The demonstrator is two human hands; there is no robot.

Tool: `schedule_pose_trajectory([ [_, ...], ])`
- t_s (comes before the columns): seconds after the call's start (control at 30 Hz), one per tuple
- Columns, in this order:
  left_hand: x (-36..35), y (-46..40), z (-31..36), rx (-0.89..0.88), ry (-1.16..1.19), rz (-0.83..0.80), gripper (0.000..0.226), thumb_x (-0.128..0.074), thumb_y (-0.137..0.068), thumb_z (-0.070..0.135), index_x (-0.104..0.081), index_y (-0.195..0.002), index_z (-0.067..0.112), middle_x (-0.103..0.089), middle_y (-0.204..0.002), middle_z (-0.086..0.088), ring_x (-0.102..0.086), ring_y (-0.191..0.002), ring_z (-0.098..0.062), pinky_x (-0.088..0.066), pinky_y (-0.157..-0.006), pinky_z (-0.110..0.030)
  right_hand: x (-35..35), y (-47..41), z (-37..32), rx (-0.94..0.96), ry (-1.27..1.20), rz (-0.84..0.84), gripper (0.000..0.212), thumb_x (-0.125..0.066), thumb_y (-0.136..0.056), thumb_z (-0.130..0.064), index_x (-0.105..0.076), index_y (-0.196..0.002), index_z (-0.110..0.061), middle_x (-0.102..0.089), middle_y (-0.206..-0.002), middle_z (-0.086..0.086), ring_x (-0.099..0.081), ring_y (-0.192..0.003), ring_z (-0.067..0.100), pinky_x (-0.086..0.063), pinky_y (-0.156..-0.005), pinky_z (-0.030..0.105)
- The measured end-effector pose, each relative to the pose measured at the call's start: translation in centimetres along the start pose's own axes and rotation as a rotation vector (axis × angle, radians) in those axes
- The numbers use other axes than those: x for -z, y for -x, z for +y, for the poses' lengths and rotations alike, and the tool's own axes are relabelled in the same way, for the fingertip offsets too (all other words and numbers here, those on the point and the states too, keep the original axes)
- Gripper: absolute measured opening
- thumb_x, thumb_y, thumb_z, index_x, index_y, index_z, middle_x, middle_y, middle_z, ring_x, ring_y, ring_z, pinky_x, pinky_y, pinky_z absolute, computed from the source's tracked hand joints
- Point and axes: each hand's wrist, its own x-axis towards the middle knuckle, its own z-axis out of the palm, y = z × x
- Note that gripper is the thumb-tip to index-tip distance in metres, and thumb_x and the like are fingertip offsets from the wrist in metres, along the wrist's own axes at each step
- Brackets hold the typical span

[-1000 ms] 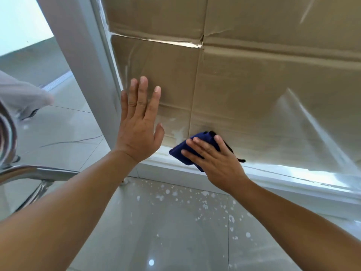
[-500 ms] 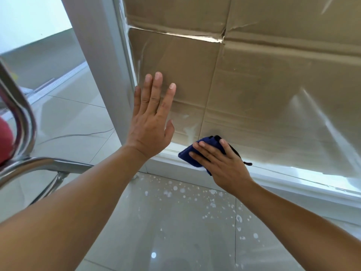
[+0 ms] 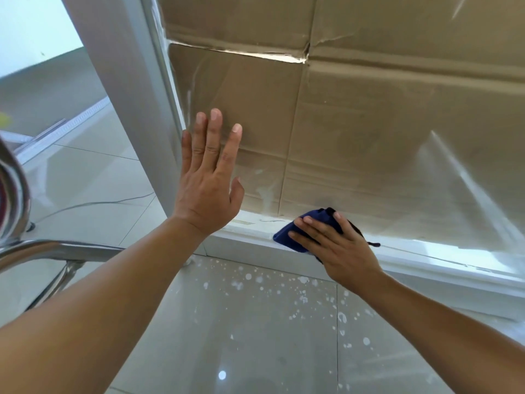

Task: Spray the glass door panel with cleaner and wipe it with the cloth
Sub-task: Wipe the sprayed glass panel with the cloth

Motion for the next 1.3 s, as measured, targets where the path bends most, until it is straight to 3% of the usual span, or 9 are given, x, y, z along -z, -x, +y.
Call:
schedule_pose_trajectory([
  [0.2,-0.5,0.1,0.0,-0.001,0.009,0.022,0.089,-0.065,-0.076,0.008,-0.021,-0.153,0.001,-0.012,-0.157,-0.033,-0.002,-0.148,-0.046,-0.007,-0.120,-0.061,0.9,-5.7,-3.1,-0.069,-0.064,0.111,0.066,-0.035,-0.095,-0.010,-0.030,-0.159,-0.025,-0.017,-0.167,-0.002,-0.008,-0.155,0.019,0.007,-0.127,0.048],
  [0.3,-0.3,0.2,-0.3,-0.007,0.018,0.009,0.088,-0.065,-0.079,0.011,-0.019,-0.154,0.004,-0.010,-0.159,-0.031,0.003,-0.148,-0.038,-0.006,-0.121,-0.059,0.2,-4.1,-1.9,-0.021,-0.034,0.082,0.068,-0.039,-0.095,-0.009,-0.028,-0.160,-0.025,-0.016,-0.168,-0.001,-0.012,-0.156,0.016,0.006,-0.127,0.047],
  [0.53,0.1,0.3,-0.2,-0.004,0.035,-0.005,0.089,-0.065,-0.079,0.009,-0.018,-0.155,0.005,-0.008,-0.160,-0.028,0.008,-0.149,-0.034,-0.009,-0.120,-0.062,-0.1,2.4,2.3,0.018,0.004,-0.026,0.067,-0.029,-0.094,-0.006,-0.032,-0.159,-0.024,-0.017,-0.169,0.000,-0.009,-0.156,0.017,0.006,-0.127,0.046],
  [0.63,0.3,0.3,-0.3,-0.017,0.027,0.001,0.088,-0.066,-0.078,0.005,-0.021,-0.154,0.004,-0.010,-0.160,-0.028,0.004,-0.149,-0.037,-0.010,-0.119,-0.062,1.3,-0.2,2.2,-0.020,-0.012,0.037,0.063,-0.019,-0.100,-0.005,-0.032,-0.159,-0.024,-0.019,-0.169,0.002,-0.008,-0.156,0.018,0.006,-0.126,0.049],
  [0.77,0.4,0.3,-0.5,-0.028,0.041,0.046,0.081,-0.062,-0.079,-0.005,-0.029,-0.152,0.002,-0.016,-0.159,-0.028,-0.006,-0.149,-0.041,-0.014,-0.119,-0.062,4.7,-7.1,3.1,-0.293,-0.069,0.319,0.069,-0.053,-0.092,-0.010,-0.036,-0.157,-0.025,-0.016,-0.169,0.007,-0.010,-0.157,0.023,0.003,-0.124,0.058],
  [0.87,0.6,0.3,-0.7,-0.031,0.051,0.074,0.073,-0.054,-0.081,-0.011,-0.034,-0.150,0.001,-0.021,-0.158,-0.028,-0.015,-0.148,-0.045,-0.018,-0.118,-0.061,6.0,-10.1,3.6,-0.414,-0.102,0.410,0.068,-0.054,-0.097,-0.015,-0.031,-0.159,-0.031,-0.015,-0.167,0.012,-0.004,-0.156,0.029,0.005,-0.121,0.062],
  [1.13,1.5,0.6,-0.9,-0.015,0.004,0.053,0.075,-0.059,-0.078,-0.008,-0.036,-0.149,0.000,-0.021,-0.158,-0.026,-0.015,-0.148,-0.044,-0.014,-0.119,-0.062,0.9,-3.1,-0.6,-0.040,0.034,0.060,0.072,-0.035,-0.091,-0.008,-0.030,-0.160,-0.027,-0.012,-0.169,0.002,-0.012,-0.155,0.021,0.011,-0.125,0.053],
  [1.23,1.9,1.0,-1.2,0.028,-0.091,0.078,0.080,-0.063,-0.076,0.000,-0.034,-0.150,0.003,-0.021,-0.159,-0.025,-0.013,-0.147,-0.046,-0.001,-0.119,-0.061,2.5,-4.5,0.7,-0.107,0.017,0.137,0.064,-0.027,-0.098,-0.006,-0.037,-0.157,-0.027,-0.019,-0.167,0.005,-0.017,-0.155,0.022,0.008,-0.125,0.055],
  [1.3,2.1,1.0,-1.6,0.079,-0.123,0.098,0.084,-0.064,-0.076,0.004,-0.028,-0.151,0.004,-0.020,-0.158,-0.028,-0.010,-0.146,-0.046,0.004,-0.117,-0.061,4.6,-7.3,2.2,-0.264,-0.017,0.273,0.065,-0.042,-0.096,-0.011,-0.036,-0.157,-0.028,-0.017,-0.167,0.010,-0.009,-0.157,0.025,0.006,-0.123,0.058],
])
